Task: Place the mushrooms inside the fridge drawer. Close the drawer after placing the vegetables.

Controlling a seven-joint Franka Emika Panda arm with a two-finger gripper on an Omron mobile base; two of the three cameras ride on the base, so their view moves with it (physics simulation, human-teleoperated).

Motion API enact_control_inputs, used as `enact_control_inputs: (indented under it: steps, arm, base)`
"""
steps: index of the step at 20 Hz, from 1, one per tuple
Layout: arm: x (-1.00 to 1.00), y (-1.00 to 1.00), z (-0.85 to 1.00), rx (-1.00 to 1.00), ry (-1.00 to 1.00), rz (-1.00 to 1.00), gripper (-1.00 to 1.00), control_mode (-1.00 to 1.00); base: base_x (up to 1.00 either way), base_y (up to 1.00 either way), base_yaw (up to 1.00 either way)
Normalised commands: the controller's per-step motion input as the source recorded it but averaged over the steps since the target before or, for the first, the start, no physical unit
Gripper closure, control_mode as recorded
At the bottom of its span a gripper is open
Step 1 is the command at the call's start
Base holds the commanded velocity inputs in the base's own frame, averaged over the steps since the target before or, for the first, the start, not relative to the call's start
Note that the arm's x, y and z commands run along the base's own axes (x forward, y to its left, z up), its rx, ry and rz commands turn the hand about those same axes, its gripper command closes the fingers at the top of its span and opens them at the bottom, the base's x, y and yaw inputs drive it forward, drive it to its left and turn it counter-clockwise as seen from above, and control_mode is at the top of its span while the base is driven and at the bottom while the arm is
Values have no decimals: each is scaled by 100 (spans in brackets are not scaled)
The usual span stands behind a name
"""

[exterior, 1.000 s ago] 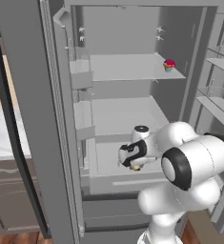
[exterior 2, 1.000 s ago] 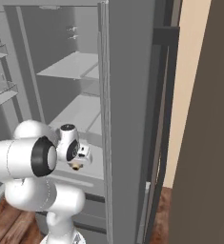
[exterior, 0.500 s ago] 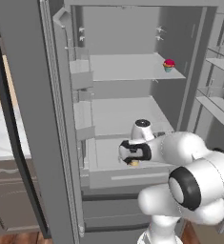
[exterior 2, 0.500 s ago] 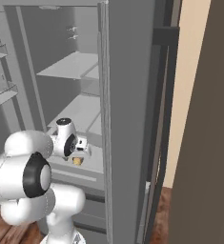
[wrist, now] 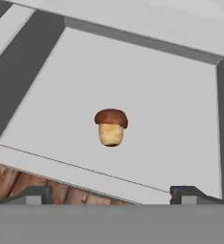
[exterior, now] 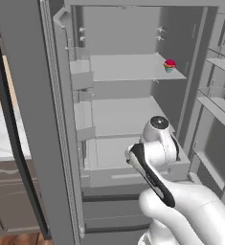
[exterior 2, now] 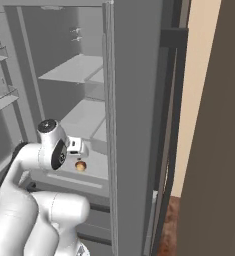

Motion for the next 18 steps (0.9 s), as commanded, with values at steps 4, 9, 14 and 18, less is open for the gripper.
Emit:
enact_control_inputs:
  steps: [4, 9, 14, 18]
  arm:
    - [-100, 0, 83, 0, -9, 0, -100, -100]
    - [-100, 0, 86, 0, -6, 0, -100, -100]
    - [-76, 0, 43, 0, -1, -1, -100, -100]
    - [0, 3, 0, -1, 0, 0, -100, -100]
  base:
    - [0, 0, 0]
    - [0, 0, 0]
    - [0, 0, 0]
    - [0, 0, 0]
